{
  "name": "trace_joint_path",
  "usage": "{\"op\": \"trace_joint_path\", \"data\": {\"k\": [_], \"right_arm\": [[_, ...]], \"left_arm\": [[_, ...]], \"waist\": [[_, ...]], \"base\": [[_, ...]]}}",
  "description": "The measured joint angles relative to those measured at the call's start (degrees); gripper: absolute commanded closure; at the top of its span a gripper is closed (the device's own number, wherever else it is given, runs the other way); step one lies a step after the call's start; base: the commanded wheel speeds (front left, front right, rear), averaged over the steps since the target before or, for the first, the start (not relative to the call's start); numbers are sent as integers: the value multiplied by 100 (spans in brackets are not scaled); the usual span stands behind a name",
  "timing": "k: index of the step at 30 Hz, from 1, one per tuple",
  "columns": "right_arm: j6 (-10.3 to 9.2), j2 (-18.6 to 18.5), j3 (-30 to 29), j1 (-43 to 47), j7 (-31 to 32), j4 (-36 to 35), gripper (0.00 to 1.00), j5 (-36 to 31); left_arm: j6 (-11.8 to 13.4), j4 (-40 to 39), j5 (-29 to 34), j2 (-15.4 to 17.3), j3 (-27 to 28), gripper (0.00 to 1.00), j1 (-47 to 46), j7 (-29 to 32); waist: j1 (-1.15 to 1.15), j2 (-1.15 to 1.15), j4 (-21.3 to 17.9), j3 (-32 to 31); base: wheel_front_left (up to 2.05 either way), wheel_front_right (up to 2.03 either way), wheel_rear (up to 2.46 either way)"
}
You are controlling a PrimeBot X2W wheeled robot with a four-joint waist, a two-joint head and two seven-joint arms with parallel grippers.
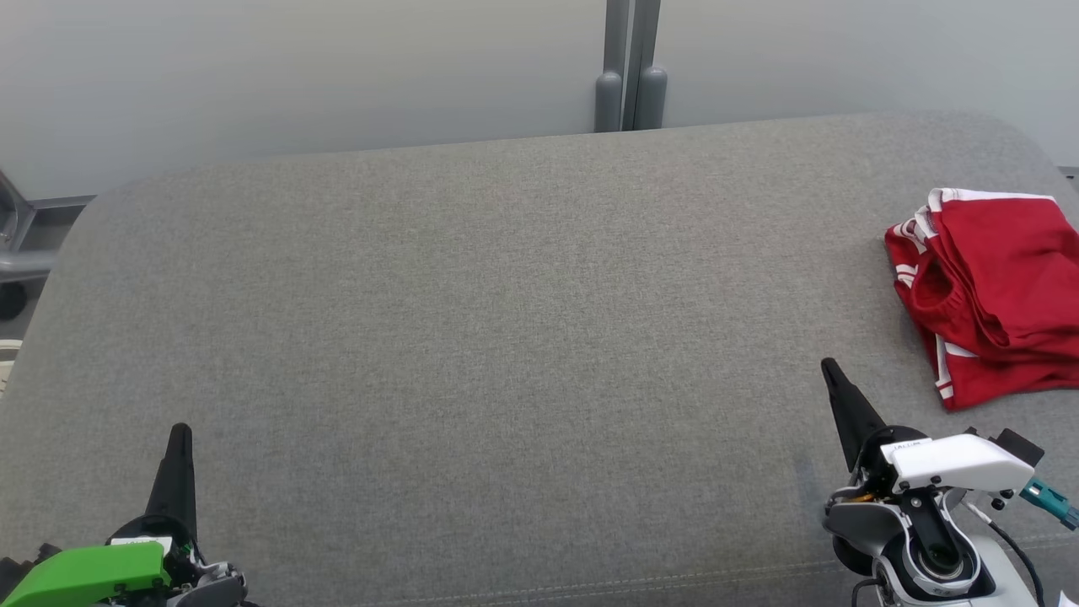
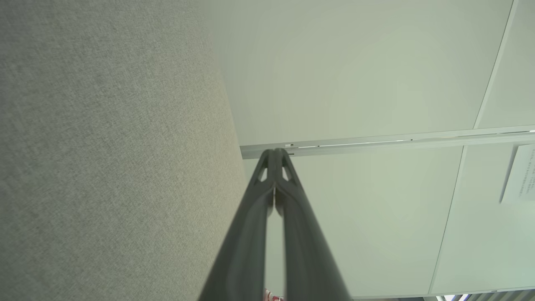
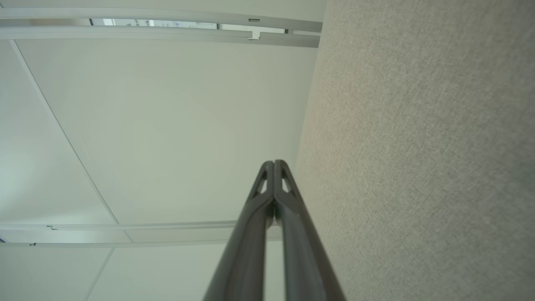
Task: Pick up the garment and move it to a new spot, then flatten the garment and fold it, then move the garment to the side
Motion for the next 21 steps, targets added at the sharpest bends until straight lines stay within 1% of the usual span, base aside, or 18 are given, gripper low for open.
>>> {"op": "trace_joint_path", "data": {"k": [12,21], "right_arm": [[0,0,-56,-12,75,-3,100,437],[0,2,-66,-13,82,-4,100,438]], "left_arm": [[-87,-19,-358,-54,126,100,-41,103],[-87,-20,-366,-64,131,100,-45,108]], "waist": [[0,0,45,-13],[0,0,45,-13]], "base": [[0,0,0],[0,0,0]]}}
